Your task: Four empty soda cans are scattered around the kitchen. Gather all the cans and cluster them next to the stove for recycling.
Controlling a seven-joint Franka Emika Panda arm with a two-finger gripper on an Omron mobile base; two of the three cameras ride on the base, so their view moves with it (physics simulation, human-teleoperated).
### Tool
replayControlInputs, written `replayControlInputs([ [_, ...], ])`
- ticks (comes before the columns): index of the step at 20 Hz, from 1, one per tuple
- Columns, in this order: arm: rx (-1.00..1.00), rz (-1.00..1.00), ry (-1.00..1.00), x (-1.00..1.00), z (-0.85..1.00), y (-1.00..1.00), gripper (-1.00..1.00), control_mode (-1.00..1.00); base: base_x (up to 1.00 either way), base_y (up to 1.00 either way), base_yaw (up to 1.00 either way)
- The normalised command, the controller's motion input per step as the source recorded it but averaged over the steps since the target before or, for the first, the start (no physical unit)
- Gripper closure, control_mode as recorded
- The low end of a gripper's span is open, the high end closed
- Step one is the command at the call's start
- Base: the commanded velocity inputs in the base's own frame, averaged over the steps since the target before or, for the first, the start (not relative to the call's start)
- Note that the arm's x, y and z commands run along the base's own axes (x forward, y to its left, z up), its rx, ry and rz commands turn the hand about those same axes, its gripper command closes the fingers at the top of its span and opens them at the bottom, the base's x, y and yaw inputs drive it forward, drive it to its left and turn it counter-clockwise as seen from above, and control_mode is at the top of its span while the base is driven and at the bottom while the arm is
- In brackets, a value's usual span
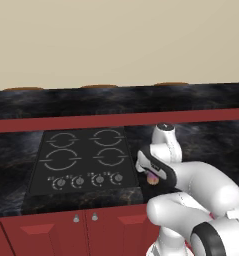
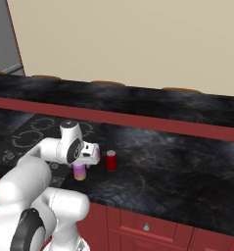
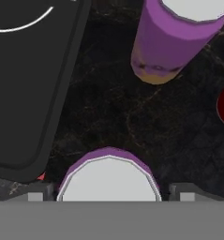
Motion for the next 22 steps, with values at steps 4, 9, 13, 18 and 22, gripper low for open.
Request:
replayControlInputs([
  [4, 0.06, 0.01, 0.0, -0.01, 0.43, -0.19, -1.0, -1.0, 0.0, 0.0, 0.0],
  [9, 0.0, 0.01, 0.04, -0.03, 0.72, -0.05, -1.0, -1.0, 0.0, 0.0, 0.0],
  [13, 0.0, 0.05, 0.0, -0.12, 0.61, 0.0, -1.0, -1.0, 0.0, 0.0, 0.0],
  [18, 0.0, 0.04, -0.04, -0.21, 0.28, -0.01, -1.0, -1.0, 0.0, 0.0, 0.0],
  [22, -0.04, 0.02, -0.03, -0.26, 0.04, 0.18, -1.0, -1.0, 0.0, 0.0, 0.0],
])
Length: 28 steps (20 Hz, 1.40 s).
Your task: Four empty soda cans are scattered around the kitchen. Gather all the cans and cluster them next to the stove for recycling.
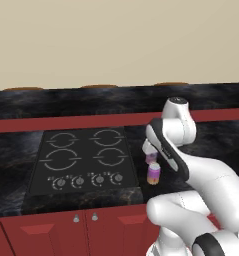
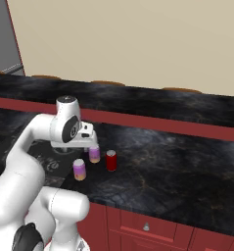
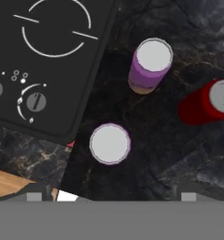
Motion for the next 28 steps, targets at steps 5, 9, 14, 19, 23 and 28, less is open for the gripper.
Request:
replayControlInputs([
  [5, -0.08, -0.04, -0.02, -0.43, 0.1, 0.05, -1.0, -1.0, 0.0, 0.0, 0.0],
  [9, -0.04, -0.09, -0.05, -0.43, 0.06, -0.06, -1.0, -1.0, 0.0, 0.0, 0.0],
  [14, 0.0, -0.09, -0.1, -0.41, 0.02, -0.15, -1.0, -1.0, 0.0, 0.0, 0.0],
  [19, 0.02, -0.17, -0.17, -0.19, 0.02, -0.02, -1.0, -1.0, 0.0, 0.0, 0.0],
  [23, 0.09, -0.14, -0.18, -0.06, 0.23, 0.0, -1.0, -1.0, 0.0, 0.0, 0.0],
  [28, 0.12, -0.08, -0.14, -0.09, 0.37, 0.0, -1.0, -1.0, 0.0, 0.0, 0.0],
])
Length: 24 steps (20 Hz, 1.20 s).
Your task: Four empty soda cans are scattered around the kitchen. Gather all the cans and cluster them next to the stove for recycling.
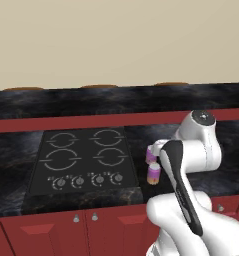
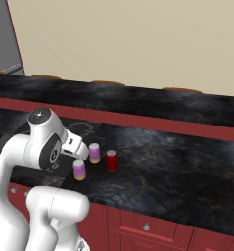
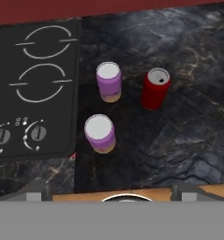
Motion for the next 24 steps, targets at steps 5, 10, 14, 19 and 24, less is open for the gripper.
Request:
replayControlInputs([
  [5, 0.04, -0.02, 0.0, 0.0, 0.31, 0.0, -1.0, -1.0, 0.0, 0.0, 0.0],
  [10, 0.0, 0.0, 0.02, -0.09, 0.16, 0.0, -1.0, -1.0, 0.0, 0.0, 0.0],
  [14, -0.01, 0.03, 0.04, -0.15, 0.14, 0.0, -1.0, -1.0, 0.0, 0.0, 0.0],
  [19, -0.05, 0.12, 0.0, -0.23, 0.07, 0.0, -1.0, -1.0, 0.0, 0.0, 0.0],
  [24, -0.05, 0.13, -0.02, -0.2, 0.01, 0.01, -1.0, -1.0, 0.0, 0.0, 0.0],
])
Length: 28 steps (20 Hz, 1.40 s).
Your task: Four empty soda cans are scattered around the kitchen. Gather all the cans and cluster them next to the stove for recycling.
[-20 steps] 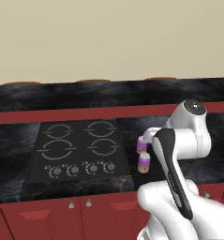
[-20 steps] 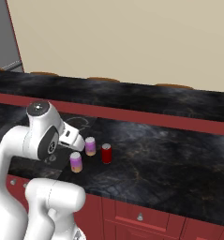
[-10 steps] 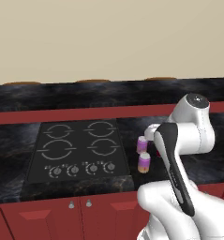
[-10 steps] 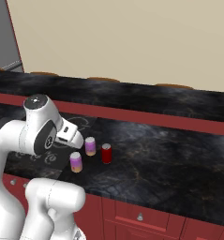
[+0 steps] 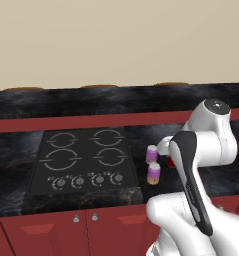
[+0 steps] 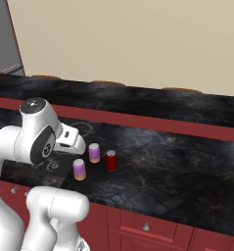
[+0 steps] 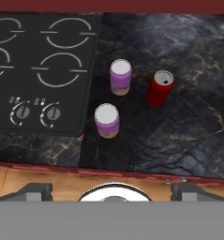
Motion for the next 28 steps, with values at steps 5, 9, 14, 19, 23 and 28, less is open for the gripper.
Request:
replayControlInputs([
  [5, -0.04, 0.04, -0.07, -0.1, 0.0, 0.12, -1.0, -1.0, 0.0, 0.0, 0.0],
  [9, -0.03, 0.0, -0.06, 0.0, 0.06, 0.1, -1.0, -1.0, 0.0, 0.0, 0.0],
  [14, -0.02, 0.0, -0.07, 0.0, 0.11, 0.03, -1.0, -1.0, 0.0, 0.0, 0.0],
  [19, -0.02, 0.0, -0.08, 0.0, 0.11, 0.02, -1.0, -1.0, 0.0, 0.0, 0.0],
  [23, 0.0, 0.0, 0.0, 0.0, 0.04, 0.0, -1.0, 1.0, -0.08, 0.0, 0.0],
  [28, 0.0, 0.0, 0.0, 0.0, 0.0, 0.0, -1.0, 1.0, -0.63, -0.2, -0.1],
])
